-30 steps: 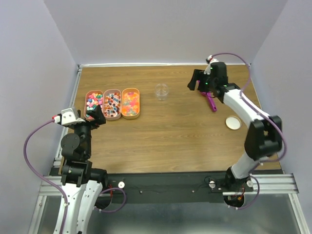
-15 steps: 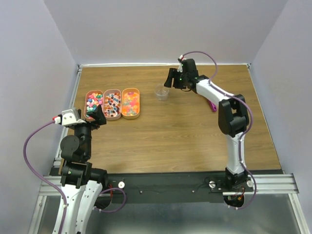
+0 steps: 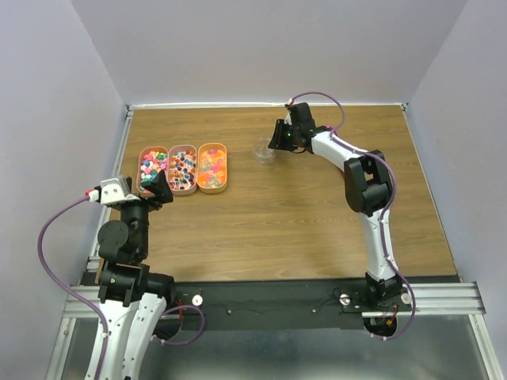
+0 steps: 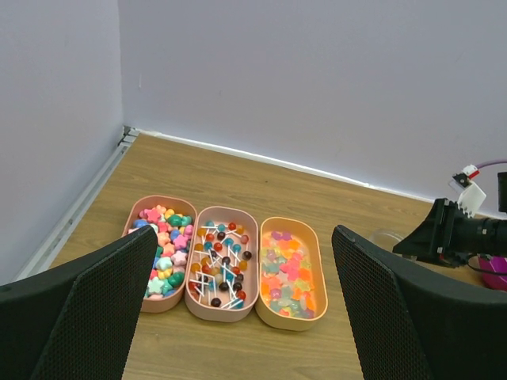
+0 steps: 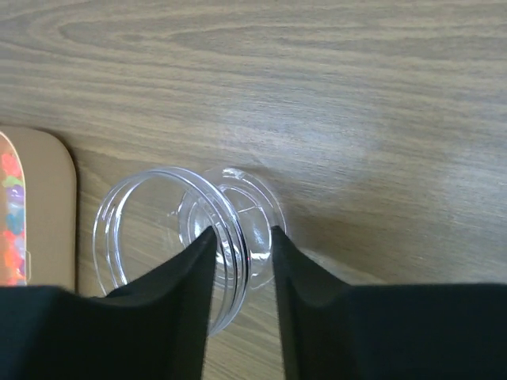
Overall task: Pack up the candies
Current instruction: Move the packing bottle to the center of the board, then move the storage box to the center of the board.
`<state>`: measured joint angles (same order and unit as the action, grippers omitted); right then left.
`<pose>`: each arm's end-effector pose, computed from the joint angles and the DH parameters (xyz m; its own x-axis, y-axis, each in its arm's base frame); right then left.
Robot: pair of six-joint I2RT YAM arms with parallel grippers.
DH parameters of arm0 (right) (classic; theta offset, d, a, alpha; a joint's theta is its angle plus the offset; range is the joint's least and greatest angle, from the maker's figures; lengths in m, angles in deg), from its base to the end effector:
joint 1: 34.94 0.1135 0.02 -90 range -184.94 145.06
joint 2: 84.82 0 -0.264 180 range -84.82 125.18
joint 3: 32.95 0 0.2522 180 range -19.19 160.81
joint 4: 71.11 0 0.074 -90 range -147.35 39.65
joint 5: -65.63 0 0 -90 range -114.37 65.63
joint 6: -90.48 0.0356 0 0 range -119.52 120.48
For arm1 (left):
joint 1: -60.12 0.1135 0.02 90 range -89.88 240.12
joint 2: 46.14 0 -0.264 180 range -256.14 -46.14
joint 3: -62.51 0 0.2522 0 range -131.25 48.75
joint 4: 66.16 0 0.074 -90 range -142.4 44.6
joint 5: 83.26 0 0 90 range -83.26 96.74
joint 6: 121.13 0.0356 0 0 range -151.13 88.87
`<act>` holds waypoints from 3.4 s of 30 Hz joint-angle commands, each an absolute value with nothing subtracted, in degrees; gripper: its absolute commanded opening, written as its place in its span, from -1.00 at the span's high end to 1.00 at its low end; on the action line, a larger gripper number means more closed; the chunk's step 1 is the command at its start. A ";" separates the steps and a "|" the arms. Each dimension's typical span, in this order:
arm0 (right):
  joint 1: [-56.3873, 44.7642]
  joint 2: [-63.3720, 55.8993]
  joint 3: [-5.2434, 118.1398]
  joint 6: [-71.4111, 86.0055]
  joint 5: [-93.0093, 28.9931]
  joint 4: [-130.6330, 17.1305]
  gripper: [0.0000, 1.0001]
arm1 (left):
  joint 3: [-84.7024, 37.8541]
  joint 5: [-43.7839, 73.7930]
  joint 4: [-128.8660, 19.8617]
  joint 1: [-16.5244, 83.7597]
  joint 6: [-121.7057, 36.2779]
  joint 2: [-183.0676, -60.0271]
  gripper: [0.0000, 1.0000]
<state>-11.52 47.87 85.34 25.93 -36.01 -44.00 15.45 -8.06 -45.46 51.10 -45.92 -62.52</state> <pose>0.4787 0.2152 0.1727 -0.7760 0.1225 -0.6187 -0.2154 0.8705 0.4425 0.0907 -0.0052 0.3354 0.1902 -0.2801 -0.9409 -0.0500 0.9544 -0.2942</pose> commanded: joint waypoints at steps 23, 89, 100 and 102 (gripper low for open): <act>-3.22 9.34 49.12 12.43 -10.31 -27.83 0.99 | 15.61 -9.08 -46.16 50.89 -45.37 -62.84 -0.98; -1.63 -20.21 35.41 17.97 -6.25 -28.16 -0.89 | 6.74 1.73 -38.34 47.73 -65.76 -105.71 -0.66; -1.63 -21.89 30.56 16.57 -8.81 -32.30 -0.90 | 2.86 -5.02 -40.96 41.84 -73.67 -121.99 -0.60; -1.63 -21.80 29.95 16.57 -8.99 -32.56 -0.90 | 3.39 -6.26 -42.28 41.84 -75.69 -122.86 -0.59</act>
<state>-1.99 -20.77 31.73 17.48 -7.22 -30.28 3.95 -1.03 -39.54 41.99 -70.25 -121.08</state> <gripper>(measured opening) 0.948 0.803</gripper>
